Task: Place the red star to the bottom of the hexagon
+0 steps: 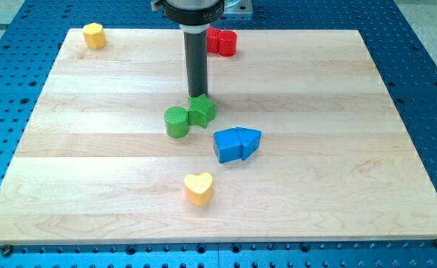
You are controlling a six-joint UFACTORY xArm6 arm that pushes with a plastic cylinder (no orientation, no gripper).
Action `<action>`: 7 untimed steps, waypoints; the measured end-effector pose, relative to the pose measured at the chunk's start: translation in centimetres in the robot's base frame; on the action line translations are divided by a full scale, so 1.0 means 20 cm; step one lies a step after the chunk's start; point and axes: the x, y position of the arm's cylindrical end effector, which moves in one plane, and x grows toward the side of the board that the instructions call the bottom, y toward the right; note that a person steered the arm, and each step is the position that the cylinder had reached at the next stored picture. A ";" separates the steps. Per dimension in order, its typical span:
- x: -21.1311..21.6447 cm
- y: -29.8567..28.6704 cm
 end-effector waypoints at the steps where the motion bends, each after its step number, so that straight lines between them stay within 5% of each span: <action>1: -0.11 -0.01; 3: -0.33 -0.05; 7: -0.51 0.34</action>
